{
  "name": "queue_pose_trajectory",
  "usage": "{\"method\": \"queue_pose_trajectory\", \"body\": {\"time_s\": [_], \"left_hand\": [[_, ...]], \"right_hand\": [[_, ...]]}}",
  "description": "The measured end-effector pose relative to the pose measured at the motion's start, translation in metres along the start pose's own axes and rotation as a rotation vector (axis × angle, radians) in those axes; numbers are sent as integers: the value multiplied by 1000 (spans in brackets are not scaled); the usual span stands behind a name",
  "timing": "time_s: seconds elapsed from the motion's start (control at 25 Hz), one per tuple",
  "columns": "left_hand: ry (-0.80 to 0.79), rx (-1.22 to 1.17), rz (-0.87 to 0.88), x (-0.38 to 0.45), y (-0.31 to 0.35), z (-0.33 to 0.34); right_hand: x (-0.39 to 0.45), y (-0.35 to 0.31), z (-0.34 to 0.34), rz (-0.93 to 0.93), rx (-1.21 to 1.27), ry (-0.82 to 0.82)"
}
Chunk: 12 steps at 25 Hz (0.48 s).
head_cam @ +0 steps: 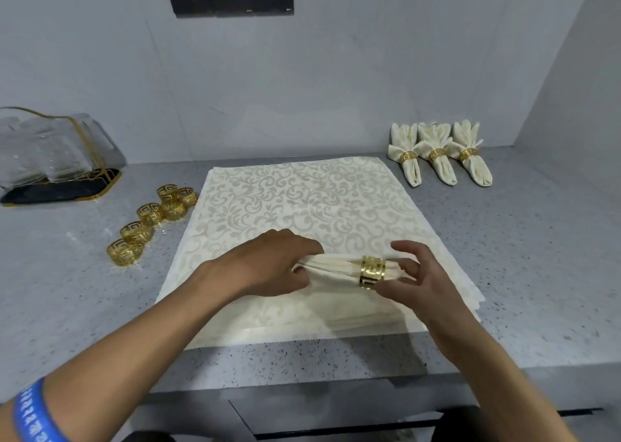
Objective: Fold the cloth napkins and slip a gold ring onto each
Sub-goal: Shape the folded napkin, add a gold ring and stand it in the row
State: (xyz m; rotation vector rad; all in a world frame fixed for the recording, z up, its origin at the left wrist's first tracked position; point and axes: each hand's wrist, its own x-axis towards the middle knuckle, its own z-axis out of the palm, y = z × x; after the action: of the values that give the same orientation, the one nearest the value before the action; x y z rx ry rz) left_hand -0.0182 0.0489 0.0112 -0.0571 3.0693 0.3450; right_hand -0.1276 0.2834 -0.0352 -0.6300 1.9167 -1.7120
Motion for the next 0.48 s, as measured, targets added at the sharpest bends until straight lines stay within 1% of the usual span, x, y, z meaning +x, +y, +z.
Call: {"method": "queue_pose_trajectory", "body": {"time_s": [0.08, 0.16, 0.2, 0.28, 0.36, 0.48], "left_hand": [[-78, -7, 38, -3, 8, -2], [-126, 16, 61, -4, 14, 1], [-139, 19, 63, -5, 18, 2], [-158, 26, 49, -5, 21, 5], [-177, 53, 33, -6, 23, 5], [-169, 156, 10, -16, 16, 8]], "right_hand": [[1, -6, -1, -111, -376, -153], [4, -8, 2, -250, -757, -213], [6, -8, 6, -301, -857, -228], [11, -7, 17, -356, -894, -277], [15, -1, 24, -349, -847, -317], [18, 10, 16, -312, -875, -270]]}}
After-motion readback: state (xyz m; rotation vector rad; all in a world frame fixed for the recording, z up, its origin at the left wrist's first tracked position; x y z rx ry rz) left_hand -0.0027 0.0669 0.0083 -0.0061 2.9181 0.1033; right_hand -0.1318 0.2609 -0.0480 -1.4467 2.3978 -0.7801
